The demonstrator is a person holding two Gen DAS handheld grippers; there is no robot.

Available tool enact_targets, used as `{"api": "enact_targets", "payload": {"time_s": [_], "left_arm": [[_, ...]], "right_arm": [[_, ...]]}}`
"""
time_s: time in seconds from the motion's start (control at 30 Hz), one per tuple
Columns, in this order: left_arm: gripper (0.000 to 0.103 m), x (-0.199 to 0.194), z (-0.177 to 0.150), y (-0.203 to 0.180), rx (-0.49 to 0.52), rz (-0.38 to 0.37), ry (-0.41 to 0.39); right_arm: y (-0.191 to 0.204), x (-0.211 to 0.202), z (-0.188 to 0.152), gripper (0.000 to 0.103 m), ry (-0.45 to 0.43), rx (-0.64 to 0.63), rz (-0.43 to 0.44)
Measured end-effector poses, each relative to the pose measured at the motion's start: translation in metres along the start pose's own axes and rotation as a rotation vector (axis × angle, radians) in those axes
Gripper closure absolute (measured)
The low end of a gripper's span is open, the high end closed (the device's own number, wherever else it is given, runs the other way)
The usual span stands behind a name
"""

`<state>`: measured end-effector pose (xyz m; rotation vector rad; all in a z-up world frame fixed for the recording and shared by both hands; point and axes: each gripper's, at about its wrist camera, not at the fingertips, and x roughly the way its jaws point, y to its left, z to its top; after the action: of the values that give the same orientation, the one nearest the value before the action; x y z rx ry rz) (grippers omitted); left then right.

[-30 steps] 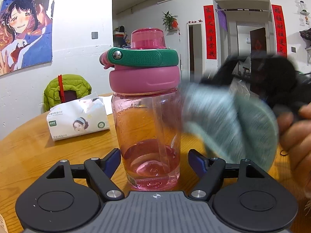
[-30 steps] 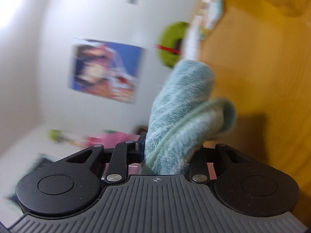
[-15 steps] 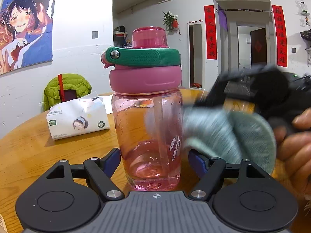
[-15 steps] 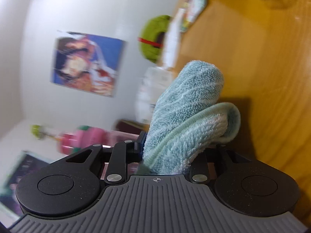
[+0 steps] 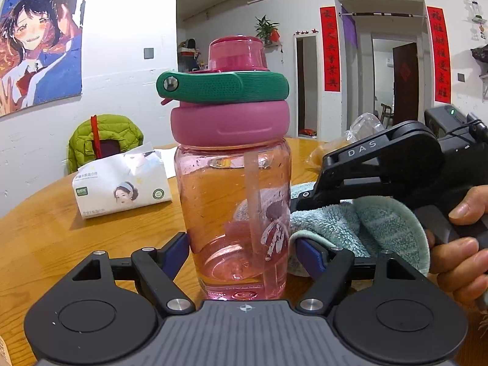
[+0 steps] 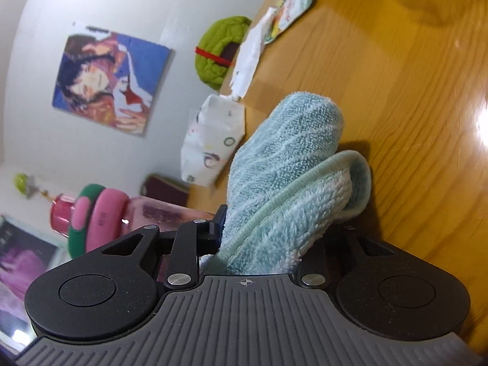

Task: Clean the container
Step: 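Sweep the towel in the right gripper across the bottle's body, then rub the towel in the right gripper around the bottle's lower body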

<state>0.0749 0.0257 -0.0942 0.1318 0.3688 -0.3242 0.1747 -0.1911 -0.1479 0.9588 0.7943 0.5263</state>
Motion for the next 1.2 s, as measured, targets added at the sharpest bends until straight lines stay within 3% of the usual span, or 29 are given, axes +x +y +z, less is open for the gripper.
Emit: {"api": "enact_targets", "payload": {"time_s": [0.1,0.17,0.23,0.4,0.5,0.57,0.7,0.73,0.8,0.93,1.03,1.1,1.2], "left_arm": [[0.029,0.0,0.0,0.0,0.0,0.0,0.0],[0.029,0.0,0.0,0.001,-0.005,-0.002,-0.001],[0.029,0.0,0.0,0.001,-0.004,-0.001,-0.001],[0.029,-0.001,0.0,0.001,-0.004,-0.001,-0.002],[0.029,-0.001,0.0,0.001,-0.005,-0.002,-0.002],[0.029,-0.002,0.001,0.001,-0.005,-0.002,-0.002],[0.029,-0.002,0.001,0.001,-0.005,-0.002,-0.002],[0.029,-0.002,0.001,0.0,-0.003,0.0,-0.001],[0.029,-0.002,0.001,0.0,-0.004,0.0,-0.001],[0.029,-0.002,0.001,0.0,-0.007,-0.002,-0.001],[0.029,-0.003,0.001,-0.005,-0.003,0.001,-0.001],[0.029,-0.003,0.001,-0.005,-0.003,0.001,-0.001],[0.029,-0.003,0.001,-0.003,-0.006,-0.001,-0.001]], "right_arm": [[0.018,-0.013,-0.006,0.062,-0.077,-0.183,-0.089],[0.031,-0.025,-0.01,0.054,-0.156,-0.295,-0.125],[0.041,-0.039,-0.013,0.041,-0.235,-0.373,-0.117],[0.06,-0.06,-0.017,0.032,-0.356,-0.456,-0.05],[0.064,-0.06,-0.019,0.029,-0.331,-0.492,-0.061],[0.065,-0.054,-0.019,0.036,-0.286,-0.497,-0.082],[0.066,-0.038,-0.015,0.07,-0.224,-0.456,-0.171],[0.062,-0.036,-0.013,0.07,-0.207,-0.437,-0.205],[0.057,-0.033,-0.009,0.067,-0.192,-0.404,-0.216],[0.059,-0.048,-0.011,0.039,-0.268,-0.412,-0.108],[0.064,-0.051,-0.016,0.034,-0.33,-0.461,-0.175],[0.063,-0.045,-0.015,0.033,-0.303,-0.462,-0.237],[0.056,-0.036,-0.014,0.033,-0.223,-0.418,-0.22]]}}
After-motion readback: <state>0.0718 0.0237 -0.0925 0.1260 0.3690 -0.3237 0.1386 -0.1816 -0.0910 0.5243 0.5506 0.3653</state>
